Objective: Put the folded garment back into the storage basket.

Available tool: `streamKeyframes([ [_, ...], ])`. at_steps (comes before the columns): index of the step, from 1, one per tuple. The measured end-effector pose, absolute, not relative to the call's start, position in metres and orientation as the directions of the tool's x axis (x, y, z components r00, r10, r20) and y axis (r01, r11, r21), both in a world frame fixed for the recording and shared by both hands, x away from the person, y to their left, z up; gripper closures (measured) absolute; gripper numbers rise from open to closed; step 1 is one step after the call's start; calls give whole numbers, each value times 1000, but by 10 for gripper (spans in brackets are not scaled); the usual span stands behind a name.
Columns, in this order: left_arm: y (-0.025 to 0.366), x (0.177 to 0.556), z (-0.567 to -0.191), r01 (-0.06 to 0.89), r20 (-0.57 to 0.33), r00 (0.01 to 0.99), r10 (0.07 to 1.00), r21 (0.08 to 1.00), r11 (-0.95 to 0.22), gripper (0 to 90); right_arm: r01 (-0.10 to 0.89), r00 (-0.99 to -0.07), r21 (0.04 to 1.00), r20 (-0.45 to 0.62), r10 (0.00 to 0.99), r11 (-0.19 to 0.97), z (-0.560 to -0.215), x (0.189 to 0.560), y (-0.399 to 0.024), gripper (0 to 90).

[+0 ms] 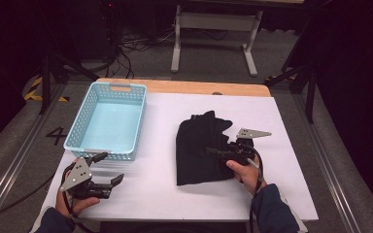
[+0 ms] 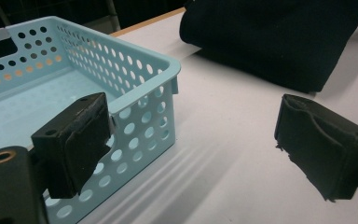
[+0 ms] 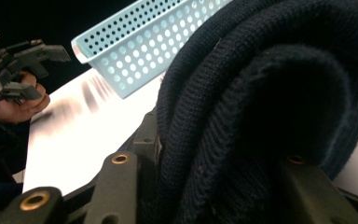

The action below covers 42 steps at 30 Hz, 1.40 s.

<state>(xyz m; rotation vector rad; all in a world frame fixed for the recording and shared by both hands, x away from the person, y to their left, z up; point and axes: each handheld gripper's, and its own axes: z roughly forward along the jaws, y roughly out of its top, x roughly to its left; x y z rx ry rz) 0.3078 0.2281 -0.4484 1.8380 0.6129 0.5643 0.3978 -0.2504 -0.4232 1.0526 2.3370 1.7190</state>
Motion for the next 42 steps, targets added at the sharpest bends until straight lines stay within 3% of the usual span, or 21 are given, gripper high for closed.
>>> streamKeyframes([
  [30,227,303,-448,114,111,772,626,944,-309,112,382,-780,924,313,542,15,-385,414,-220,586],
  [42,225,301,-449,111,105,780,617,946,-303,108,361,-794,933,298,530,15,-365,425,-194,586],
])
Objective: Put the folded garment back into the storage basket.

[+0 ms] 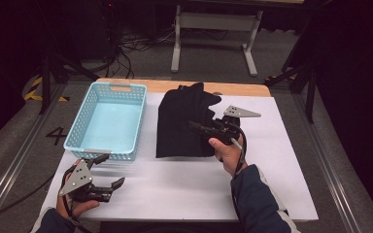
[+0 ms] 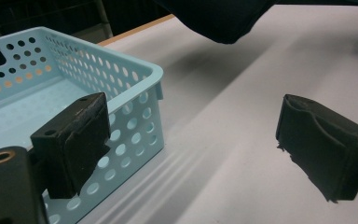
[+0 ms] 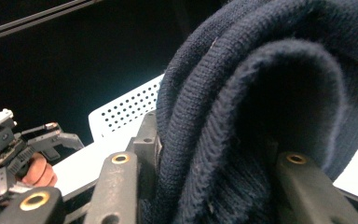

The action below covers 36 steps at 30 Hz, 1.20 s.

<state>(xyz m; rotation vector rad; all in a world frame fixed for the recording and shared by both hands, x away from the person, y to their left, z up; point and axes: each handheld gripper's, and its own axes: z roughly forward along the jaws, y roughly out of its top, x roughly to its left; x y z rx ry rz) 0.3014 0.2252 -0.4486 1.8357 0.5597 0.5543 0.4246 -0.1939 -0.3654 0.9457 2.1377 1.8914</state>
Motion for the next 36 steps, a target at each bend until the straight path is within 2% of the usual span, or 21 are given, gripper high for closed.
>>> streamKeyframes([
  [10,225,301,-448,107,111,781,615,946,-307,108,340,-808,940,292,512,1,-350,434,-170,585],
  [23,222,298,-449,91,118,801,587,945,-314,108,361,-803,933,312,507,-3,-343,446,-139,585],
  [36,223,296,-448,85,116,806,581,948,-308,110,382,-801,924,335,496,-8,-340,465,-89,583],
])
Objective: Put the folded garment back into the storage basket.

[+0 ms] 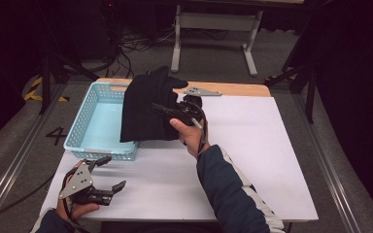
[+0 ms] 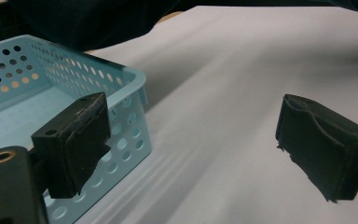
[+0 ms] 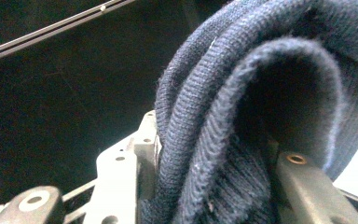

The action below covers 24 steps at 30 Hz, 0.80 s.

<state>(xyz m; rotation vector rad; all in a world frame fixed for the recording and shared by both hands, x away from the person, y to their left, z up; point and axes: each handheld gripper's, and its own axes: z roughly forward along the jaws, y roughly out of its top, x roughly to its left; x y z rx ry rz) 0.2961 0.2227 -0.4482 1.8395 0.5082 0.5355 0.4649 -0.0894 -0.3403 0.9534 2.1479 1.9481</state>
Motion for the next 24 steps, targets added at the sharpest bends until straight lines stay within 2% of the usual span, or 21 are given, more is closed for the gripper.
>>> streamKeyframes([
  [13,223,297,-448,81,104,814,572,954,-289,110,408,-802,913,341,490,32,-345,487,-34,582],
  [24,222,298,-448,77,102,827,552,954,-291,111,451,-782,891,368,503,48,-362,505,0,579],
])
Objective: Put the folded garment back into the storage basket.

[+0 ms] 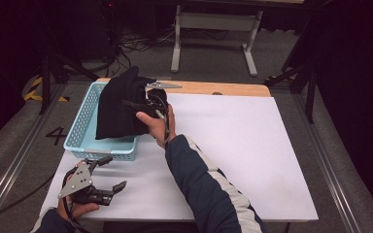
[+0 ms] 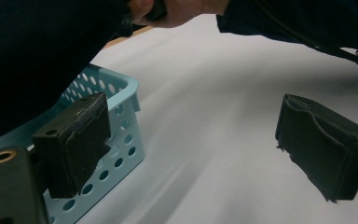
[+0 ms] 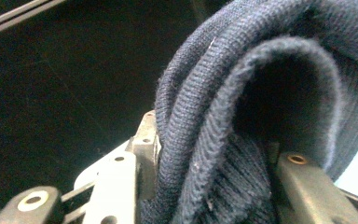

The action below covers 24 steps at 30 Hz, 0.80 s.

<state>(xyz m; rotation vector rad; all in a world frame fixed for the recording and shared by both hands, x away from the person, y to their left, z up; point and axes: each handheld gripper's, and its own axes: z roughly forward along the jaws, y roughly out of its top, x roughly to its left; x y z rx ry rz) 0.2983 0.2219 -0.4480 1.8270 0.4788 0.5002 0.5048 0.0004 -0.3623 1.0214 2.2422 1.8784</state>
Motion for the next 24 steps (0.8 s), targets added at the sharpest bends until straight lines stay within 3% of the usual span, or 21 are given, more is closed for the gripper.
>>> streamKeyframes([
  [12,222,298,-449,84,91,836,542,954,-289,112,529,-741,838,381,553,133,-390,512,38,538],
  [21,221,298,-450,87,93,838,538,950,-299,112,564,-739,809,405,539,166,-394,517,35,450],
  [24,220,298,-451,93,87,838,539,950,-299,112,556,-744,805,370,557,208,-391,515,32,489],
])
